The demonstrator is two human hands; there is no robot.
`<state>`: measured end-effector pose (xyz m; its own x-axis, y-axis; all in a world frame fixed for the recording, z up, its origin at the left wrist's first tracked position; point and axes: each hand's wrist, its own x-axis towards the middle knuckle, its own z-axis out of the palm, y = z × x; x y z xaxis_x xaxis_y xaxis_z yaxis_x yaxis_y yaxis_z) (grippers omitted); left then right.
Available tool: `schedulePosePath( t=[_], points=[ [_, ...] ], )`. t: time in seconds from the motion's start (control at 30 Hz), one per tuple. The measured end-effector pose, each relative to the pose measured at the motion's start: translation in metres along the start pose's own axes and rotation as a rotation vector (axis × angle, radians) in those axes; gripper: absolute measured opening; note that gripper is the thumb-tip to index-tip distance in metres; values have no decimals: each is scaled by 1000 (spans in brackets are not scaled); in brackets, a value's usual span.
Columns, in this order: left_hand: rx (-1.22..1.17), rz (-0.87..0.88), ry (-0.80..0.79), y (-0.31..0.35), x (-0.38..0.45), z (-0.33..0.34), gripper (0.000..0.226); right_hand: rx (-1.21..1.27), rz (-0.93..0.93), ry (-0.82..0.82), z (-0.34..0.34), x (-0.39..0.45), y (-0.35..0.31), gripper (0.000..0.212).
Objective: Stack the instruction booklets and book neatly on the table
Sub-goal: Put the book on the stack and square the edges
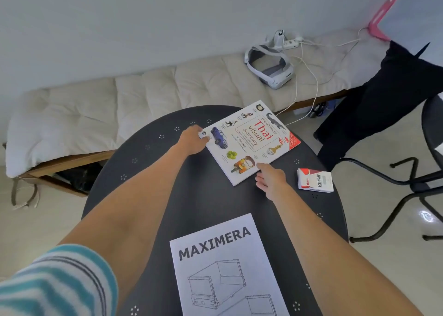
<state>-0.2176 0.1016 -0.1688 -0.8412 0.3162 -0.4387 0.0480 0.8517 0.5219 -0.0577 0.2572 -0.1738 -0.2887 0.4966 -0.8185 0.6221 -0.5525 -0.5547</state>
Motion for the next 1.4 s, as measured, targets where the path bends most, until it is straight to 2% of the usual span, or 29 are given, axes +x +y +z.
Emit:
schedulePosePath(
  t=[0.17,0.27,0.37,0.47,0.6,0.67,0.77,0.93,1.03,1.13,1.27,1.4],
  points=[
    [21,39,-31,7,16,9,54,122,97,22,5,3,-8,38],
    [80,17,-62,3,19,9,62,138,98,15,9,1,-12,46],
    [115,-18,-114,-4,11,14,67,115,55,52,10,0,-10,35],
    [120,-66,-93,-17,-4,26,61,109,29,57,4,-4,-6,23],
    [-79,-110,12,-35,-27,37,44,107,14,-6,-1,-5,-2,22],
    [-194,-146,63,-40,-37,40,37,68,11,21,-1,-6,5,21],
    [-372,-235,94,-44,-53,46,35,12,13,62,-2,-6,17,19],
    [-675,-422,163,-53,-74,53,28,-100,-61,11,-9,-17,26,11],
    [-801,-517,166,-58,-90,52,12,-162,-100,-28,-17,-26,27,9],
    [-879,-526,150,-63,-113,51,10,-176,-85,-97,-28,-31,31,11],
    [-948,-498,53,-71,-140,53,27,-238,-83,-168,-44,-36,40,16],
    [-996,-486,3,-74,-179,58,24,-338,-96,-279,-63,-51,54,27]
  ],
)
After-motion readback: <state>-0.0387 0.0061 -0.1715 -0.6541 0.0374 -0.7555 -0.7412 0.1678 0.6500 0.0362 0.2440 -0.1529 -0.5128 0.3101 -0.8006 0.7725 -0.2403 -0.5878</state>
